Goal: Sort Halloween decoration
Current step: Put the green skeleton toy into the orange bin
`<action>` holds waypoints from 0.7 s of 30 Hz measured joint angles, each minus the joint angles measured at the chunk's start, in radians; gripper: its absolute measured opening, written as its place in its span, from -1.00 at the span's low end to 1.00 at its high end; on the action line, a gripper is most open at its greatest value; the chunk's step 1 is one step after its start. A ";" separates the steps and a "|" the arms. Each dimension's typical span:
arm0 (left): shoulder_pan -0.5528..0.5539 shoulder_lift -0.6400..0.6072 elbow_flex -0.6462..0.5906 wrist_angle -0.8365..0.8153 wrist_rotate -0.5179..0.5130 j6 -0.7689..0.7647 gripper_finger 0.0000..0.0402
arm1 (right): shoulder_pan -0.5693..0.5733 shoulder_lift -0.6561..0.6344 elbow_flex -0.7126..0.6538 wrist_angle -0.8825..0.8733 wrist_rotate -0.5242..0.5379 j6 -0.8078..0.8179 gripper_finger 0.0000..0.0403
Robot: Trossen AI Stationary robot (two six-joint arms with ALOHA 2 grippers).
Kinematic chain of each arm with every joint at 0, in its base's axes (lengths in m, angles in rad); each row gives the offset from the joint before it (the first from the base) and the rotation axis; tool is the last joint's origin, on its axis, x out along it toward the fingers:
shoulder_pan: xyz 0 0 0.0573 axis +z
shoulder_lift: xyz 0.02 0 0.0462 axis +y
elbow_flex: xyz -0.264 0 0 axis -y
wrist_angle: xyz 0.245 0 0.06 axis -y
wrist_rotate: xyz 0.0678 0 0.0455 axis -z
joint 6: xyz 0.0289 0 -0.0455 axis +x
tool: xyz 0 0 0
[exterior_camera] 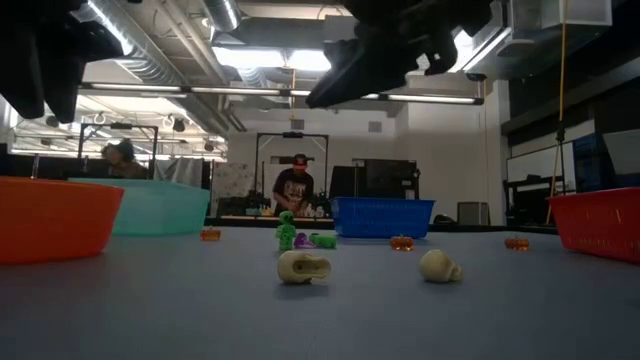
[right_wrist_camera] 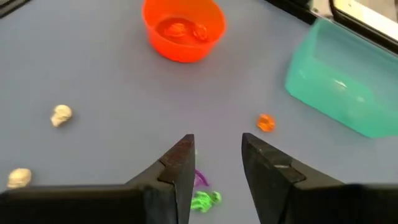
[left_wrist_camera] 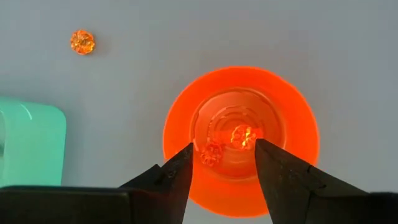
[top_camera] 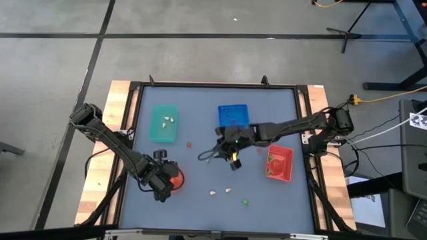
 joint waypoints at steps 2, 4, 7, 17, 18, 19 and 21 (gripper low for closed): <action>0.000 0.000 0.000 0.007 0.000 0.000 -0.22 | 0.016 0.017 0.000 0.005 0.006 0.000 -0.35; 0.000 0.000 0.000 0.009 0.000 0.000 -0.22 | 0.027 0.045 0.000 0.036 0.007 0.000 -0.35; 0.000 0.000 0.000 0.010 0.000 0.000 -0.22 | 0.027 0.087 0.000 0.086 0.006 -0.001 -0.35; 0.000 0.000 0.000 0.014 -0.001 0.000 -0.22 | 0.023 0.200 0.000 0.204 0.007 -0.001 -0.35; 0.000 0.000 0.000 0.016 -0.001 0.000 -0.22 | 0.023 0.210 0.000 0.215 0.007 -0.001 -0.35; 0.000 0.000 0.000 0.016 -0.001 0.000 -0.22 | 0.023 0.219 0.000 0.221 0.007 -0.001 -0.35; 0.000 0.000 0.000 0.021 -0.001 0.000 -0.22 | 0.022 0.233 0.000 0.216 0.009 -0.001 -0.35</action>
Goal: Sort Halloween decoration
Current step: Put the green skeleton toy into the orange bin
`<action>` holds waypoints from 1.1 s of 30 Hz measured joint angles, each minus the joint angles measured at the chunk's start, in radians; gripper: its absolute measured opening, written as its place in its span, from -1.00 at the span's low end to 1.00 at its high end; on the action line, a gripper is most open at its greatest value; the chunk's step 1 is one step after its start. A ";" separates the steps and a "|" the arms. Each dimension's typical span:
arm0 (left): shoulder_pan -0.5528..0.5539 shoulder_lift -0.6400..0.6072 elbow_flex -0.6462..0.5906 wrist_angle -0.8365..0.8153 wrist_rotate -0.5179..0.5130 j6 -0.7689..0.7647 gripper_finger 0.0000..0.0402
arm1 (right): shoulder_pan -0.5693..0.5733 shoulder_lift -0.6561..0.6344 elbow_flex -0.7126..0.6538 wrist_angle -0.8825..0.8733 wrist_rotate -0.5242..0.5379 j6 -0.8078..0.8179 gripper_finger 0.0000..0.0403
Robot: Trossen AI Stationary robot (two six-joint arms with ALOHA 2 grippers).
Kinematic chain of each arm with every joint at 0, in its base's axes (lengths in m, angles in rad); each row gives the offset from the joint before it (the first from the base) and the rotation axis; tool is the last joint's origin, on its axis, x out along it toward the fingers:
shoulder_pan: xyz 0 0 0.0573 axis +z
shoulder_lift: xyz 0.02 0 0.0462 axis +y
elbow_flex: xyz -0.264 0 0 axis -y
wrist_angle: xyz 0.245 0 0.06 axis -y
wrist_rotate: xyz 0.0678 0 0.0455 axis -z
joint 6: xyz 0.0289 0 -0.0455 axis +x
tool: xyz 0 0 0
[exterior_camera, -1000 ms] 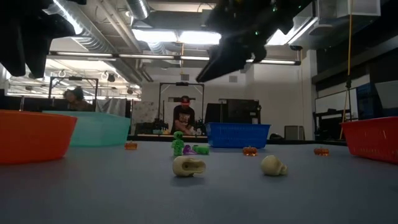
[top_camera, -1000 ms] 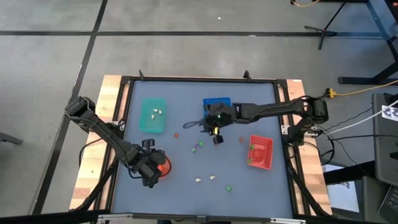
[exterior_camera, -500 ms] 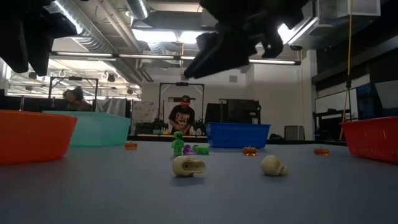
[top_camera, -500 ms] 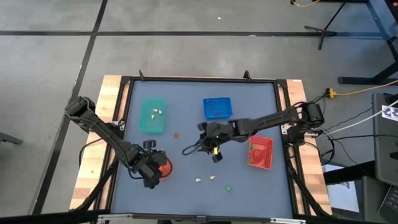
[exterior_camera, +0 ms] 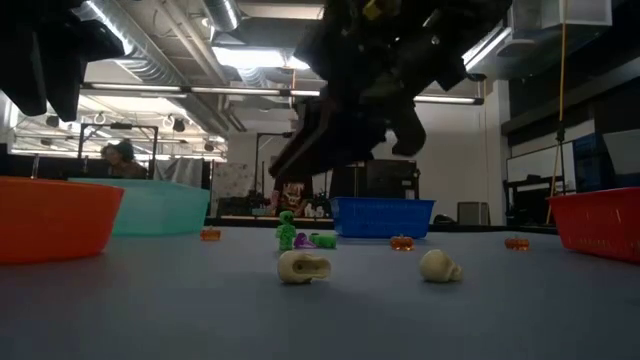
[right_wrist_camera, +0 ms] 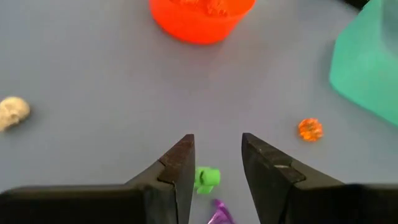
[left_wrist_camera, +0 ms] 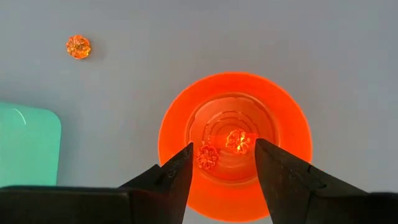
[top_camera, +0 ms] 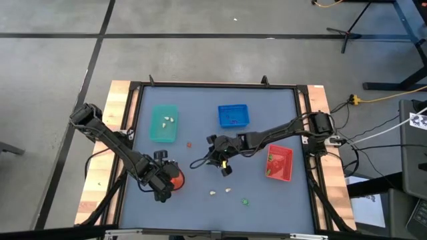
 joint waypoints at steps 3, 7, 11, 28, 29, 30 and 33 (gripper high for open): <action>0.000 0.000 0.000 0.002 0.000 0.000 -0.22 | -0.001 0.011 -0.001 -0.010 0.008 0.000 -0.35; 0.000 0.000 0.000 0.003 -0.001 0.000 -0.22 | -0.001 0.025 0.001 0.002 0.007 0.000 -0.35; 0.000 0.000 0.000 0.004 -0.001 0.000 -0.22 | -0.006 0.043 0.001 0.005 0.006 0.006 -0.35; 0.000 0.000 0.000 0.011 -0.001 0.000 -0.22 | -0.014 0.059 0.000 -0.011 -0.002 0.027 -0.35; 0.000 0.000 0.000 0.011 -0.001 0.000 -0.22 | -0.014 0.059 0.000 -0.008 -0.002 0.027 -0.35; 0.000 0.000 0.000 0.010 -0.001 0.000 -0.22 | -0.014 0.059 0.000 -0.006 -0.002 0.026 -0.35; 0.000 0.000 0.000 0.010 -0.001 0.000 -0.22 | -0.014 0.059 0.000 -0.009 -0.002 0.026 -0.35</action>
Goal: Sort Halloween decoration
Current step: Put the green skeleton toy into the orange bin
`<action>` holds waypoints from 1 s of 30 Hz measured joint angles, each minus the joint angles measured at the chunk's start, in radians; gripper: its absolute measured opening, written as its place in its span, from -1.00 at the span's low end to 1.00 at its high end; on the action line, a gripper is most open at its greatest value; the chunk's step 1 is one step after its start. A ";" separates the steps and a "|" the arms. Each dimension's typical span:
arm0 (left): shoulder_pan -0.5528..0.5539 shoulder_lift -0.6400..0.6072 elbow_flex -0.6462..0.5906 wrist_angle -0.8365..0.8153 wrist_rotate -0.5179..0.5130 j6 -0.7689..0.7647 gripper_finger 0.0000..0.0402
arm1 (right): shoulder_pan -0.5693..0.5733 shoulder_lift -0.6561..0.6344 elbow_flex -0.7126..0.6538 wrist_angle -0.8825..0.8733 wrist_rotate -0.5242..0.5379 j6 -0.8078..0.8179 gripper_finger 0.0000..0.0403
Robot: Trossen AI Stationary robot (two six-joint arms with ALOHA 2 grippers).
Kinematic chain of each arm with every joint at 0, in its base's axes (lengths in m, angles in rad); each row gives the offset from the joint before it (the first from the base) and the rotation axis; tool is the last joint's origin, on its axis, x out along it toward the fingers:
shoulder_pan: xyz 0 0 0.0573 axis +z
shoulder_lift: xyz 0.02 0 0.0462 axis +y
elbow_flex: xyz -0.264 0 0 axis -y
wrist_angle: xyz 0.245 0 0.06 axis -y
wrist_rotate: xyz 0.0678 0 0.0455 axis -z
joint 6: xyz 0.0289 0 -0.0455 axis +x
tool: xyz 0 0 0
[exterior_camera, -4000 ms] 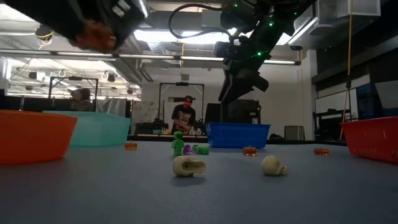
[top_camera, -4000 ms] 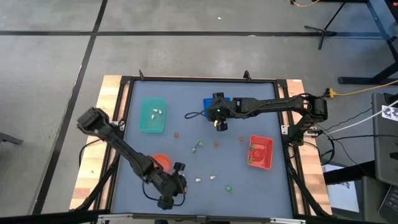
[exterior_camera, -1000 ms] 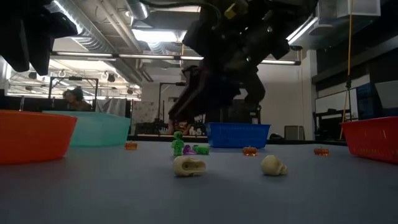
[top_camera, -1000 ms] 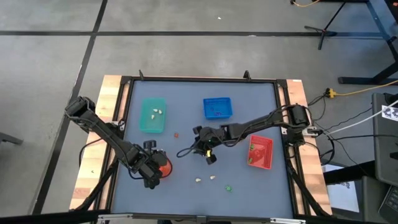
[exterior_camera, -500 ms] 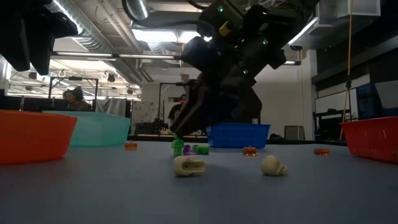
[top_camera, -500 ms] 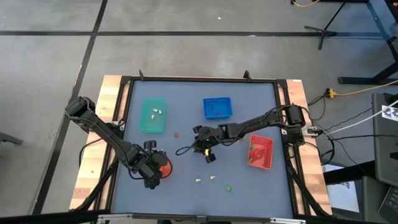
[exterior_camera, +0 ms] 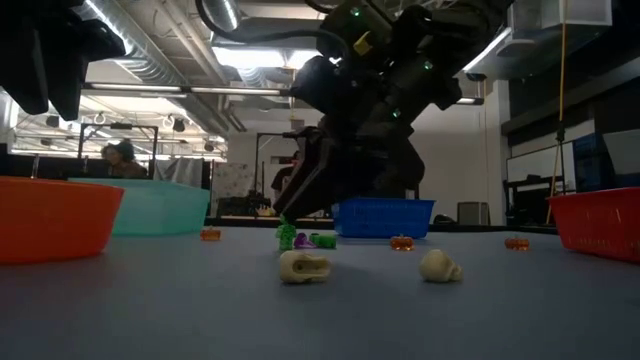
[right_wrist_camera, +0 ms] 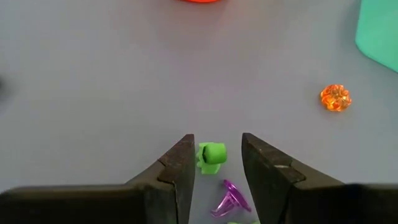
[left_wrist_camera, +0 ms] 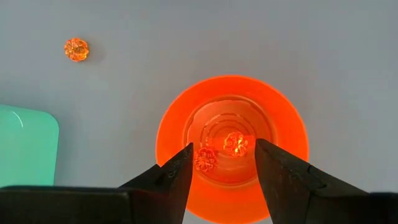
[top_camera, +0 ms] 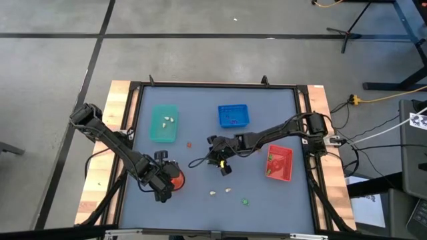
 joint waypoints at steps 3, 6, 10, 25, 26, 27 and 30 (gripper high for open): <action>0.000 0.000 0.000 0.000 0.000 0.000 -0.22 | 0.000 0.017 0.001 0.007 0.000 0.000 -0.35; 0.000 0.000 0.000 0.001 0.000 0.000 -0.22 | 0.002 0.039 0.001 0.018 0.000 0.000 -0.35; 0.000 0.000 0.000 0.010 -0.003 0.000 -0.22 | 0.002 0.051 0.000 0.014 0.000 0.000 -0.35; 0.000 0.000 0.000 0.018 -0.030 0.000 -0.22 | 0.002 0.051 0.000 0.015 0.000 0.000 -0.35; 0.000 0.000 0.000 0.018 -0.030 0.000 -0.22 | 0.002 0.051 0.000 0.015 0.000 0.000 -0.35; 0.000 0.000 0.000 0.018 -0.030 0.000 -0.22 | 0.002 0.051 0.000 0.015 0.000 0.000 -0.35; 0.000 0.000 0.000 0.018 -0.030 0.000 -0.22 | 0.002 0.051 0.000 0.015 0.000 0.000 -0.35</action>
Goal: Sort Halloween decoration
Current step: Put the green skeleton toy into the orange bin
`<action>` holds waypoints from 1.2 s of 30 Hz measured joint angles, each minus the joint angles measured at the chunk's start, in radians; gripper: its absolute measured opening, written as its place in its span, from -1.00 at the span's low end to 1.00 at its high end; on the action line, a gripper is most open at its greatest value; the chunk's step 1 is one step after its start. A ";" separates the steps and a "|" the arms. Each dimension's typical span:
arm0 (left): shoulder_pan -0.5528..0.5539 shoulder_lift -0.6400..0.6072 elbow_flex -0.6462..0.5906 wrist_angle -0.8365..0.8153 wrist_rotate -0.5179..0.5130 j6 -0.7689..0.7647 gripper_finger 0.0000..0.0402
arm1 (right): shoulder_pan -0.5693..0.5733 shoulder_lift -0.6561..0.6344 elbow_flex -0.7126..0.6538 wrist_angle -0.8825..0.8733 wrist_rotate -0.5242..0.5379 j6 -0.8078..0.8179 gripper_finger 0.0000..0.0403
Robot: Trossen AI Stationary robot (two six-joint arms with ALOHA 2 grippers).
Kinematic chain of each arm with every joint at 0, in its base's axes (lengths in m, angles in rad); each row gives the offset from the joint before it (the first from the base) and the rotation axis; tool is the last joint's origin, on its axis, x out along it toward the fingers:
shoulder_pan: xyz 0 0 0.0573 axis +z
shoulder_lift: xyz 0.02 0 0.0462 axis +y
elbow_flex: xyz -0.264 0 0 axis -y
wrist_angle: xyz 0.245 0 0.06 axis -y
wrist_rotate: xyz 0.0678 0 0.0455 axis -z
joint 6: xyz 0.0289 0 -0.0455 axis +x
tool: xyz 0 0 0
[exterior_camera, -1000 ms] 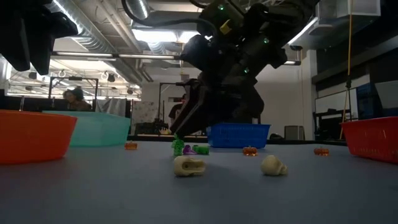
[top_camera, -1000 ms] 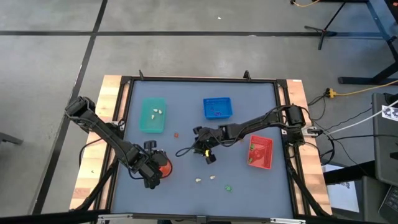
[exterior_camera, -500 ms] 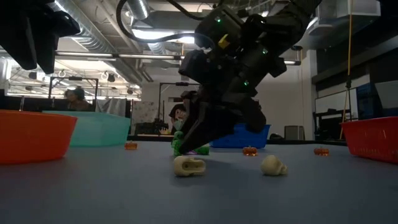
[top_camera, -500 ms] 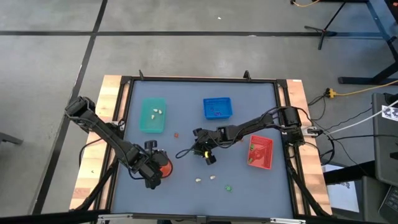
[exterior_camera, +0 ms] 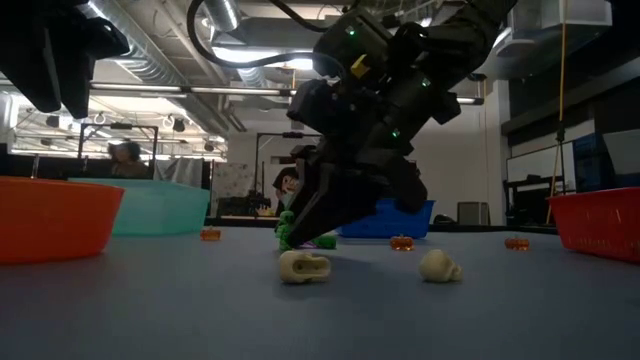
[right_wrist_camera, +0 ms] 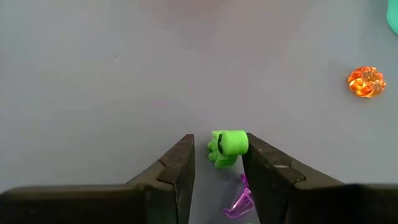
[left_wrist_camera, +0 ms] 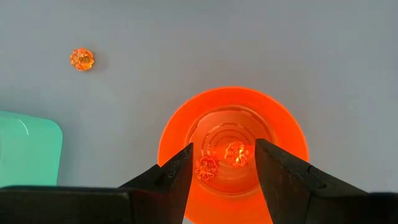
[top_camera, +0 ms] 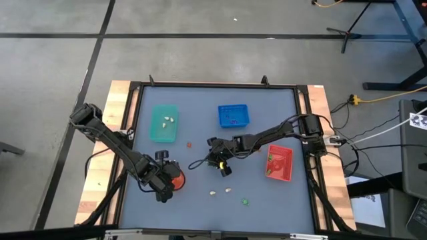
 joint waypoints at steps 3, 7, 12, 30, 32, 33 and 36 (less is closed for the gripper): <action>0.000 0.000 0.000 0.000 0.000 0.000 -0.22 | 0.000 0.000 0.000 0.000 0.000 0.000 -0.39; 0.000 0.000 0.000 0.000 0.000 0.000 -0.22 | 0.000 0.000 0.000 0.000 0.000 0.000 -0.55; 0.000 0.000 0.000 0.000 0.000 0.000 -0.22 | 0.000 0.000 0.000 0.000 0.000 0.000 -0.77; 0.000 0.000 0.000 0.068 -0.013 0.000 -0.22 | 0.001 -0.219 0.001 -0.143 -0.181 0.241 -0.85; 0.000 0.000 0.000 0.102 -0.036 0.000 -0.22 | 0.001 -0.282 0.002 -0.189 -0.223 0.285 -0.86; 0.000 0.000 0.000 0.119 -0.048 0.000 -0.22 | 0.001 -0.312 0.002 -0.230 -0.239 0.305 -0.85; 0.002 0.000 0.000 0.165 -0.077 0.000 -0.22 | 0.001 -0.408 0.001 -0.366 -0.268 0.364 -0.83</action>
